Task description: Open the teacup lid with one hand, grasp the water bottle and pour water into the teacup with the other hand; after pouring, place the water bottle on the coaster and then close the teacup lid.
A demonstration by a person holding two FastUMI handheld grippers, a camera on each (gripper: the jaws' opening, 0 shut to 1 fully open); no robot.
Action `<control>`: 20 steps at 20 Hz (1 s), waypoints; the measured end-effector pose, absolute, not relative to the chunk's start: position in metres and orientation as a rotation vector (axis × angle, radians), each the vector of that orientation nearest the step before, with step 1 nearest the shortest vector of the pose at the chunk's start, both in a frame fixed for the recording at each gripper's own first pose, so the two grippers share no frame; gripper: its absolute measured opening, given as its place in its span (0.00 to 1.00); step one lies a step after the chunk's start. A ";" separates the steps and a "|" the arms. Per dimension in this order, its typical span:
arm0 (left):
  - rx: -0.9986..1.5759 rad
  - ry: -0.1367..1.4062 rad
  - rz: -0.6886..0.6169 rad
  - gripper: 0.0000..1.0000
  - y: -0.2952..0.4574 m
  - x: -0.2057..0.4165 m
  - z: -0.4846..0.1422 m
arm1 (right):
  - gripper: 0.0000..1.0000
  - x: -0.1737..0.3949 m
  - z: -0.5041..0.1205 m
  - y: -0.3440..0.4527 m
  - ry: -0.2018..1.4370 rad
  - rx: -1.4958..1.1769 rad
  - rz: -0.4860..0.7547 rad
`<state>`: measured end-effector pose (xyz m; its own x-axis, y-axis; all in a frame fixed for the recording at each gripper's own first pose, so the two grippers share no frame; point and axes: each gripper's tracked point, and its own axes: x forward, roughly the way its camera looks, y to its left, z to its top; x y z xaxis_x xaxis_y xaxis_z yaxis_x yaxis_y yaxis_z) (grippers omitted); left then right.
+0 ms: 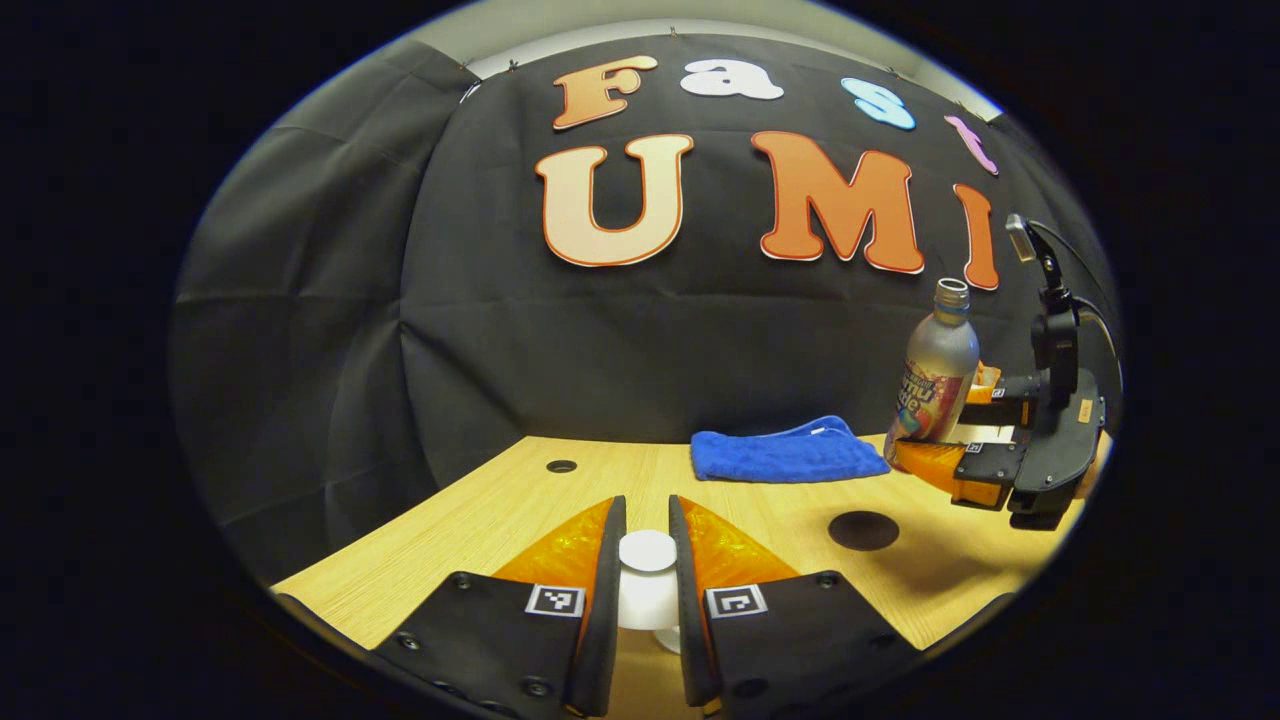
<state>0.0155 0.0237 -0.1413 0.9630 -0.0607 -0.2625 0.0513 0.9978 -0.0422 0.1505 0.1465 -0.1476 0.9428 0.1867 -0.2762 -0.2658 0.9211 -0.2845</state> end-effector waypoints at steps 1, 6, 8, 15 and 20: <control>-0.040 0.266 -0.064 0.27 0.020 0.016 -0.141 | 0.79 0.151 -0.150 0.146 0.260 -0.298 0.233; -0.059 0.283 -0.092 0.30 0.005 0.021 -0.151 | 0.79 0.144 -0.167 0.158 0.334 -0.154 0.247; -0.063 0.292 -0.097 0.30 0.001 0.023 -0.155 | 0.80 0.144 -0.173 0.160 0.362 -0.114 0.243; -0.069 0.338 -0.109 0.30 -0.006 0.031 -0.171 | 0.80 0.143 -0.199 0.162 0.450 -0.065 0.234; -0.081 0.366 -0.111 0.30 -0.010 0.034 -0.179 | 0.79 0.140 -0.219 0.167 0.535 0.021 0.229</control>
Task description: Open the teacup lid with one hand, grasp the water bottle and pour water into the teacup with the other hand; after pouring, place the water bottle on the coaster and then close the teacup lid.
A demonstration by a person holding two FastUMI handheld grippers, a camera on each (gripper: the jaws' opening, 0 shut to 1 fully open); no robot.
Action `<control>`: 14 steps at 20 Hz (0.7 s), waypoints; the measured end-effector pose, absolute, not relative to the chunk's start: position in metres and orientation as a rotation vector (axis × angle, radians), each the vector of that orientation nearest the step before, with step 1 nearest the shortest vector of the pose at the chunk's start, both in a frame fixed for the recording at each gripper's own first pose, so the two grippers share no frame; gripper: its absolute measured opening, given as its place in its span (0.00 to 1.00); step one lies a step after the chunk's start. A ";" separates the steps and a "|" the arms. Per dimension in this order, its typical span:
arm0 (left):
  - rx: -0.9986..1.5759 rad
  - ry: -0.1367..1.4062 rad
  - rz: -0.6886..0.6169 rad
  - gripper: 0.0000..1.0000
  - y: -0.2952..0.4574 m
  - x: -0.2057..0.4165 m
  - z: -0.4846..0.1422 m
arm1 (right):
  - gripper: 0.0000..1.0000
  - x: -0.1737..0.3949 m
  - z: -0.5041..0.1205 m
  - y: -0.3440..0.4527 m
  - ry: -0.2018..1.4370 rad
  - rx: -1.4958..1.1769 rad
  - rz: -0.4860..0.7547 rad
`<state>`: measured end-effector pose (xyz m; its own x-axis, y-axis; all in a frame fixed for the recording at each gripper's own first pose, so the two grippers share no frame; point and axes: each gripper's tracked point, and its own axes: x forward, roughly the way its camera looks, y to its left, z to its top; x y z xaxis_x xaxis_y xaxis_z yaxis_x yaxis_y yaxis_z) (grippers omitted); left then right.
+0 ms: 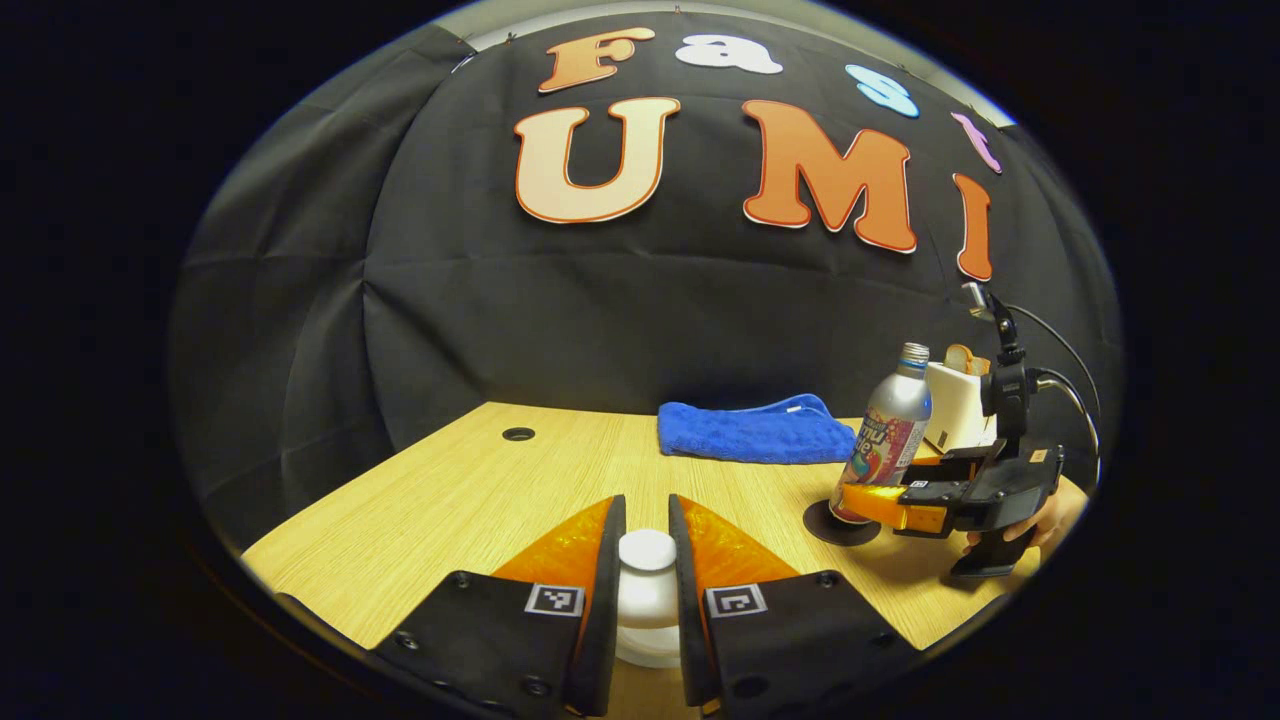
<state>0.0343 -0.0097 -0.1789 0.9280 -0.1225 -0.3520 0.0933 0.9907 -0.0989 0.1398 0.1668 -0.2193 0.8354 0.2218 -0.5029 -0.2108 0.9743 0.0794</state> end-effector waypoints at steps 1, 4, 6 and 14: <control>-0.082 0.370 -0.111 0.30 -0.010 0.034 -0.180 | 0.77 0.139 -0.222 0.167 0.554 0.036 0.224; -0.091 0.387 -0.117 0.30 -0.013 0.036 -0.186 | 0.79 0.133 -0.232 0.166 0.602 0.039 0.210; -0.095 0.398 -0.124 0.30 -0.019 0.039 -0.194 | 0.80 0.134 -0.228 0.167 0.589 0.027 0.210; -0.120 0.446 -0.136 0.31 -0.027 0.031 -0.213 | 0.88 0.130 -0.232 0.169 0.593 0.024 0.232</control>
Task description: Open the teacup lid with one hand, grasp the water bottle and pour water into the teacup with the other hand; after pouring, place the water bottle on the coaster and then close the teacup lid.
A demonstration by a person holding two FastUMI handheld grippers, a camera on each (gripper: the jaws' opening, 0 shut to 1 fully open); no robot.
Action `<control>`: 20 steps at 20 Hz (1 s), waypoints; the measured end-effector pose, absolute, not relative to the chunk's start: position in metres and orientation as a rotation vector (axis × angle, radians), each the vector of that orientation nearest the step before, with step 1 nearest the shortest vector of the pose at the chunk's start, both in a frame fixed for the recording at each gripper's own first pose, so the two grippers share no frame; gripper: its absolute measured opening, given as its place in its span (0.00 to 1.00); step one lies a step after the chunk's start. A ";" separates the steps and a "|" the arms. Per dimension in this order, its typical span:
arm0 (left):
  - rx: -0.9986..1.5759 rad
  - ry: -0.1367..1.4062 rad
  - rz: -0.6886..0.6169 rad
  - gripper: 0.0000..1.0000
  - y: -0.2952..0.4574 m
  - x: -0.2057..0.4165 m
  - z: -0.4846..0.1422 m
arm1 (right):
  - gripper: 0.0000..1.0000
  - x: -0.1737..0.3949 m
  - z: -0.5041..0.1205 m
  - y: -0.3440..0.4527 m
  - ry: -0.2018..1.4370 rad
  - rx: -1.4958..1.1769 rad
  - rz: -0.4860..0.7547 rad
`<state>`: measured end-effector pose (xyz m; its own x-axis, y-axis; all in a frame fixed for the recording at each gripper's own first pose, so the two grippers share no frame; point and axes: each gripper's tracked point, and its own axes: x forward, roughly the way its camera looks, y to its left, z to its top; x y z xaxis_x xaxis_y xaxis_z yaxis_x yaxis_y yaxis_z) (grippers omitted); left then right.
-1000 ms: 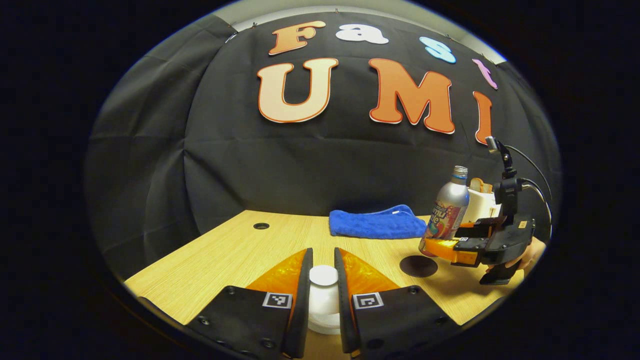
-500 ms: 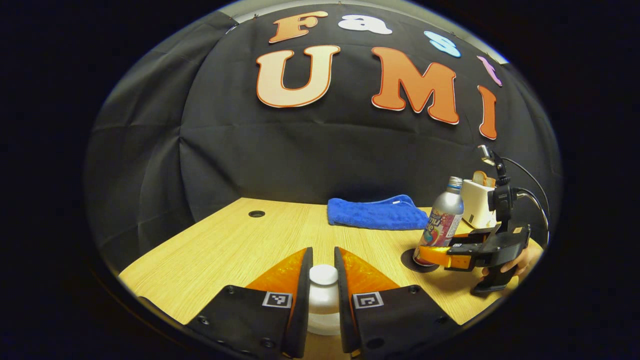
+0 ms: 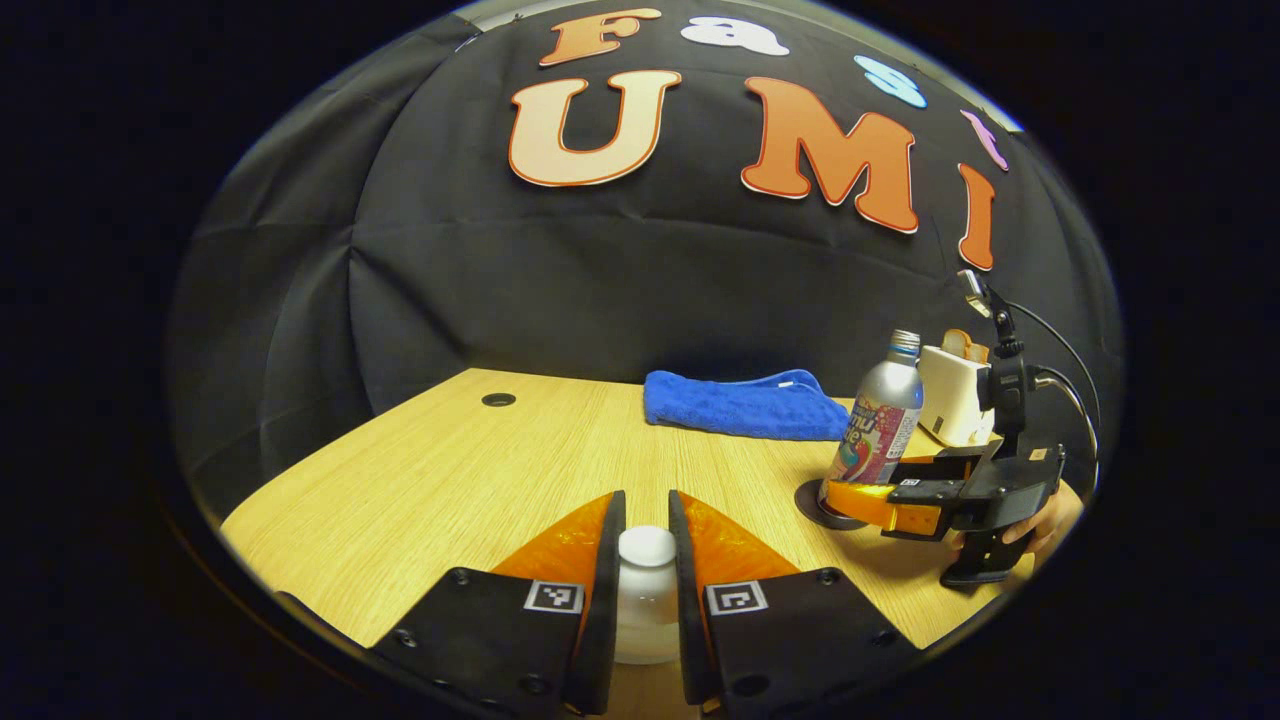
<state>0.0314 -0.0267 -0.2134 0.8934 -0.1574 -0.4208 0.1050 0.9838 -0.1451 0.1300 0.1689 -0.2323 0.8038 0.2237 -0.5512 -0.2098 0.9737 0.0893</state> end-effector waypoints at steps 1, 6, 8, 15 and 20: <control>-0.122 0.445 -0.138 0.30 -0.028 0.032 -0.215 | 0.89 0.130 -0.231 0.169 0.590 0.017 0.233; -0.113 0.458 -0.133 0.30 -0.029 0.025 -0.229 | 0.98 0.118 -0.221 0.165 0.582 0.014 0.237; -0.102 0.441 -0.135 0.31 -0.029 0.023 -0.229 | 0.98 0.112 -0.218 0.161 0.580 0.012 0.230; -0.058 0.413 -0.122 0.46 -0.027 0.025 -0.223 | 0.98 0.088 -0.190 0.145 0.540 0.030 0.212; -0.068 0.339 -0.087 0.65 -0.025 0.026 -0.200 | 0.98 0.069 -0.152 0.133 0.443 0.030 0.191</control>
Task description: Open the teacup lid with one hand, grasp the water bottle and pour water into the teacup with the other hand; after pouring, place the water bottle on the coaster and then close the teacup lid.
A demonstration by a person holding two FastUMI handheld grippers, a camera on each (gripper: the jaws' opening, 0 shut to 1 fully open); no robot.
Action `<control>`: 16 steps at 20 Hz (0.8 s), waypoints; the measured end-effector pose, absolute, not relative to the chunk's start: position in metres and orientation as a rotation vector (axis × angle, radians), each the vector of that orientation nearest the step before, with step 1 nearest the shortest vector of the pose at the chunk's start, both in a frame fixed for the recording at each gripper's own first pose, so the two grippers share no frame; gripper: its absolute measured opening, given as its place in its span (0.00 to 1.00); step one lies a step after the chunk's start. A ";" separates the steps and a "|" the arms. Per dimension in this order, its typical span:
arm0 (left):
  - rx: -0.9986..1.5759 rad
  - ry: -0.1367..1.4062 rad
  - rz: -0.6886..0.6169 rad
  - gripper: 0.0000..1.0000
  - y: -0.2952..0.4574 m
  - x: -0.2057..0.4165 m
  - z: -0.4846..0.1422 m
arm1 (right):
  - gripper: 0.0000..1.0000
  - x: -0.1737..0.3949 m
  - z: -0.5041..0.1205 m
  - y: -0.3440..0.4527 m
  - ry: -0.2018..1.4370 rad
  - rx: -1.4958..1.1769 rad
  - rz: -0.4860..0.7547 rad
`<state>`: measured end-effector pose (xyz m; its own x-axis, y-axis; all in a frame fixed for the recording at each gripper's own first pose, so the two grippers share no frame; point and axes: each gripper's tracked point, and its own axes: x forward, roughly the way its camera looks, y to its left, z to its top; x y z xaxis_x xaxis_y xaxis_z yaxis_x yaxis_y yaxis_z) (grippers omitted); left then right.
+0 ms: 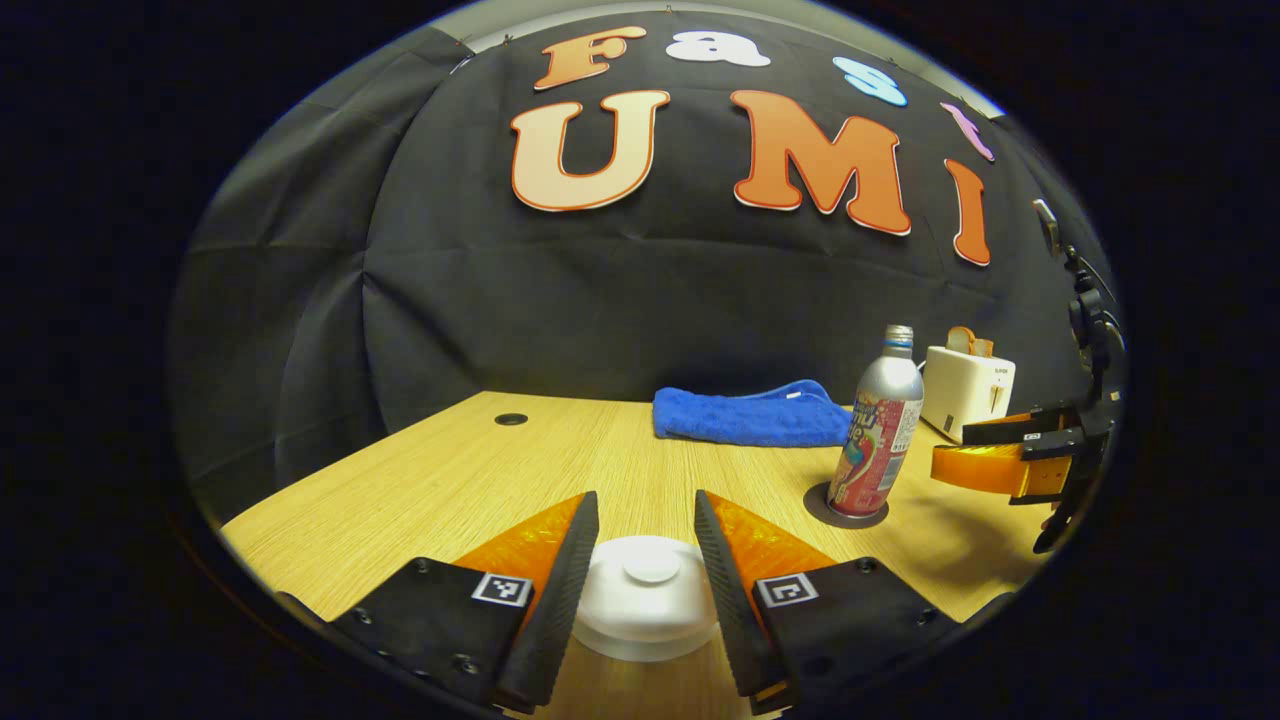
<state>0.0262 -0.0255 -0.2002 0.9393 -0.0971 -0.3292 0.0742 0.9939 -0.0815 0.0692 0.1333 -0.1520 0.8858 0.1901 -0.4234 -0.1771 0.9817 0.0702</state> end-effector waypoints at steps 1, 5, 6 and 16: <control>-0.065 0.320 -0.083 0.68 -0.027 0.026 -0.191 | 0.98 0.065 -0.143 0.130 0.420 0.036 0.181; -0.055 0.234 -0.099 0.85 -0.041 0.024 -0.150 | 0.98 0.053 -0.106 0.110 0.309 0.057 0.125; -0.054 0.220 -0.099 0.88 -0.044 0.023 -0.140 | 0.98 0.049 -0.097 0.105 0.285 0.056 0.110; -0.081 0.140 -0.128 0.98 -0.080 0.009 -0.090 | 0.98 0.008 -0.051 0.069 0.139 0.006 0.006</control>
